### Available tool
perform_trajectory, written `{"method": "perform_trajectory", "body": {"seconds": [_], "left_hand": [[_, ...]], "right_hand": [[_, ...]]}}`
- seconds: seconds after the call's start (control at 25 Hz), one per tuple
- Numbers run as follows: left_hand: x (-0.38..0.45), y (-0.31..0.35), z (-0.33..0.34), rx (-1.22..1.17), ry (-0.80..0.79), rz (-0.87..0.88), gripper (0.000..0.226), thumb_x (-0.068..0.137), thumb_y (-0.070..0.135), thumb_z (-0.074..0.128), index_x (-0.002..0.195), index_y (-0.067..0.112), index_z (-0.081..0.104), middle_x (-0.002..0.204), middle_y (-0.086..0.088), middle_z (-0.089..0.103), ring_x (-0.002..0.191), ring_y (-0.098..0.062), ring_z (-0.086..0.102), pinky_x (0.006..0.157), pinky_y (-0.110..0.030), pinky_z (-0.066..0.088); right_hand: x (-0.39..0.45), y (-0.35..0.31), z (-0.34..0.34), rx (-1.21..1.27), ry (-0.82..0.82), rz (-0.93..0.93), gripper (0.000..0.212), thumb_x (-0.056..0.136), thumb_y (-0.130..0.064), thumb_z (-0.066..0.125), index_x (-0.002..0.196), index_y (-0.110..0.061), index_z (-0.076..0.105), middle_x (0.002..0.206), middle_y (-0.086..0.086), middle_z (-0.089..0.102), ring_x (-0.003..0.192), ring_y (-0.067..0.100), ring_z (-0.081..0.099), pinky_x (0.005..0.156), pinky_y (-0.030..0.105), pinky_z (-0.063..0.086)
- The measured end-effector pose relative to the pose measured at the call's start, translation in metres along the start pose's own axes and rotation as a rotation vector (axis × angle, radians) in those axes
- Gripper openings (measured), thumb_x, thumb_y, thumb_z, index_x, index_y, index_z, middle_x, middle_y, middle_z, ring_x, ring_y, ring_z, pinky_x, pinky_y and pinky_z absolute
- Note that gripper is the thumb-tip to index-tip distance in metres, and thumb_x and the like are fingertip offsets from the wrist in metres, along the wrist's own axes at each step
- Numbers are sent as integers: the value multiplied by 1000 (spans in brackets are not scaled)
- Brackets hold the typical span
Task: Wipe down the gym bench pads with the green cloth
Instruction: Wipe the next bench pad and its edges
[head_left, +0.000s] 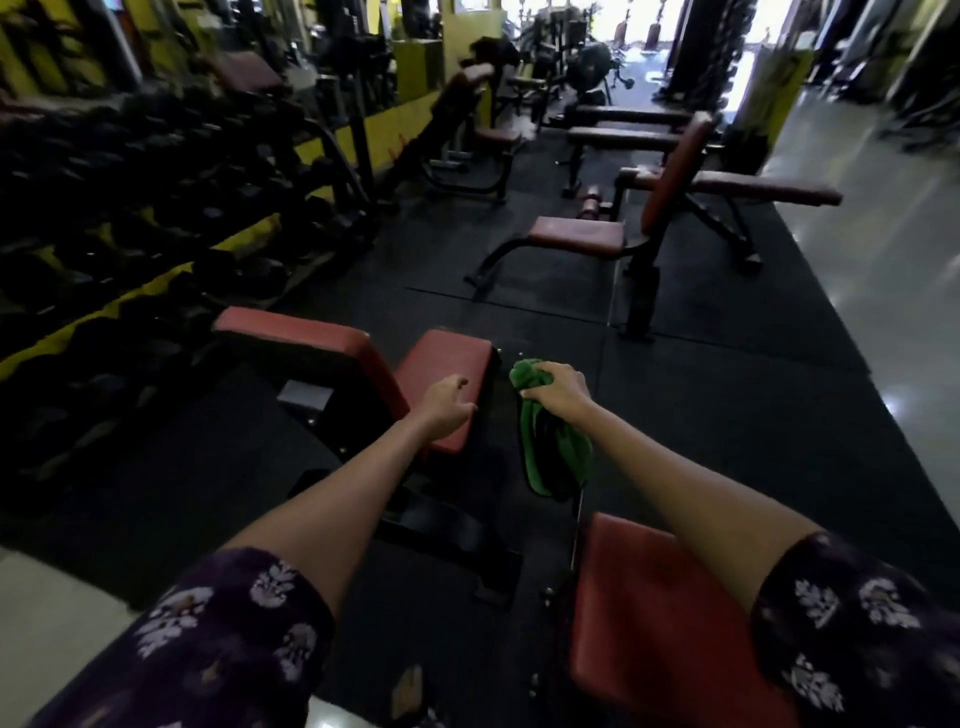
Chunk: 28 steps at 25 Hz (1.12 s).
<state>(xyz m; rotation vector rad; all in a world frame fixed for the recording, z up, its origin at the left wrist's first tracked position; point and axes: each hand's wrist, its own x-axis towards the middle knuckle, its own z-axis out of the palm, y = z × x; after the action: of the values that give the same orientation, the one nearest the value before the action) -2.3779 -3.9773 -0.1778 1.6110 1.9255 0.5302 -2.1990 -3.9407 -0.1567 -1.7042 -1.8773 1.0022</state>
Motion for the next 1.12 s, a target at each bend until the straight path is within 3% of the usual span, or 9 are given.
{"method": "perform_trajectory", "body": {"seconds": [0.44,0.72,0.96,1.12], "left_hand": [[248,43,-26,85,-225,223,51,91,15,56,138,2,39,141,-15,44,128,-26,44,104,-31,36],[369,106,10,131,-349,356,51,93,17,54,140,6,37,143,-13,41,129,-25,42,105,-32,36],[506,205,73,127,-379,485,53,93,18,56,140,6,36,144,-12,40,130,-26,41,104,-33,36],[591,303,125,216,-497,514,55,92,20,57,141,7,35,143,-12,42,129,-27,42,104,-35,37]], "right_hand": [[178,-2,-48,-56,242,221,51,86,-23,66,134,-21,49,127,7,56,110,24,55,90,35,48],[260,55,-112,-173,317,330,48,86,-25,65,132,-23,50,124,6,58,108,23,56,86,34,48],[371,139,-194,14,428,442,53,84,-20,69,133,-15,51,128,9,57,116,25,54,91,31,44],[438,193,-273,129,526,558,57,82,-21,71,134,-13,50,132,9,55,121,25,51,96,30,42]]}}
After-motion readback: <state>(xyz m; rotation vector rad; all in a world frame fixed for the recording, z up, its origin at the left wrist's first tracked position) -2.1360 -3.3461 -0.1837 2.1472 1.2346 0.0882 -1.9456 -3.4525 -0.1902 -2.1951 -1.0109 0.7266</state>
